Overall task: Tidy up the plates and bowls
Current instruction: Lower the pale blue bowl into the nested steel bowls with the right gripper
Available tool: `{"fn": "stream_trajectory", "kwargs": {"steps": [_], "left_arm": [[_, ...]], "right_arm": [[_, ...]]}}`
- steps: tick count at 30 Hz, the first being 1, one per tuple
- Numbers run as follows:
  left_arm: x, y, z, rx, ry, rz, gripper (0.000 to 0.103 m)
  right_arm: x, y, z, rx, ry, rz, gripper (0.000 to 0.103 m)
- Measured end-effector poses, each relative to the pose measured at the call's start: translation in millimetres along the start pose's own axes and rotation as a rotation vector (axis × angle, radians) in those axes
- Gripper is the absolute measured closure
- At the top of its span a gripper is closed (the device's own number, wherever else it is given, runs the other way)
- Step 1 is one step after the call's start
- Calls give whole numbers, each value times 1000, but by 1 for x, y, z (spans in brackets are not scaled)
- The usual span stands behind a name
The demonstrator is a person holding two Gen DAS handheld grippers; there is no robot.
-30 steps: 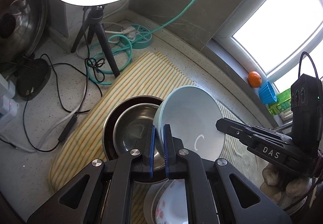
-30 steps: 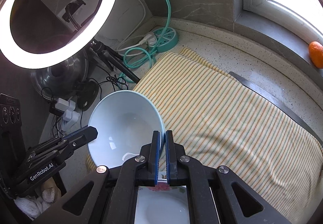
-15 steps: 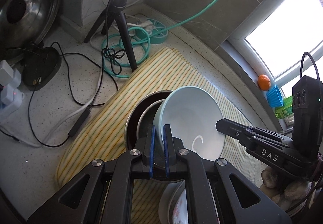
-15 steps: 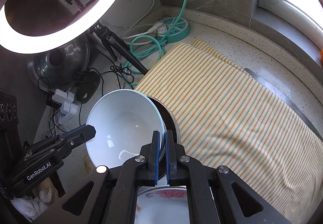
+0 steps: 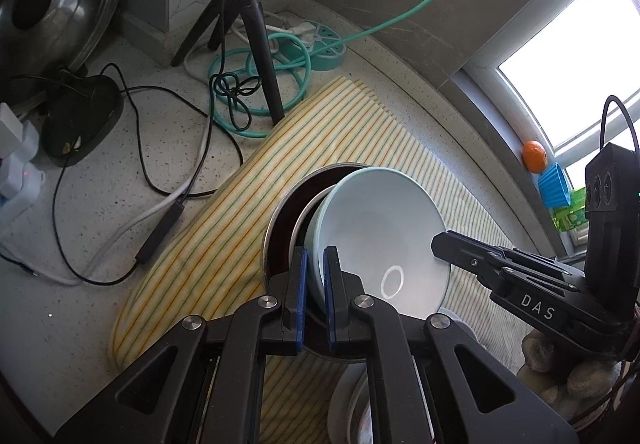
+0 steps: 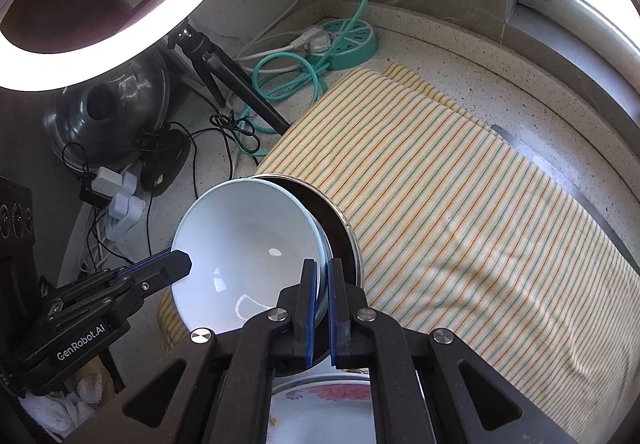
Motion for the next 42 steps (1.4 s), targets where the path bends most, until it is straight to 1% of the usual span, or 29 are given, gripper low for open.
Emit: {"fn": "stream_trajectory", "kwargs": {"steps": [12, 22, 29, 33, 36, 42], "left_arm": [[4, -4, -4, -5, 3, -10, 97], [6, -3, -4, 16, 18, -2, 97], [4, -4, -5, 23, 16, 0, 97], [-3, -6, -1, 53, 40, 23, 96], [-7, -7, -1, 59, 47, 36, 96], [-17, -9, -3, 72, 68, 64, 96]], "right_arm": [[8, -2, -1, 2, -2, -16, 98], [8, -3, -5, -21, -14, -4, 97], [5, -5, -4, -11, 4, 5, 95], [-1, -9, -4, -21, -16, 34, 94], [-8, -12, -3, -6, 1, 61, 91], [-17, -18, 3, 14, -3, 103, 91]]}}
Point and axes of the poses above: each gripper's, at about its wrist camera, not at the fingertips, and x roughly the way its jaws point, z to its right, y to its top, the point moved 1 cm from there along x, roughly the way its jaws point, and after that the axes turned 6 degrees about x, right-handed, at the moved point
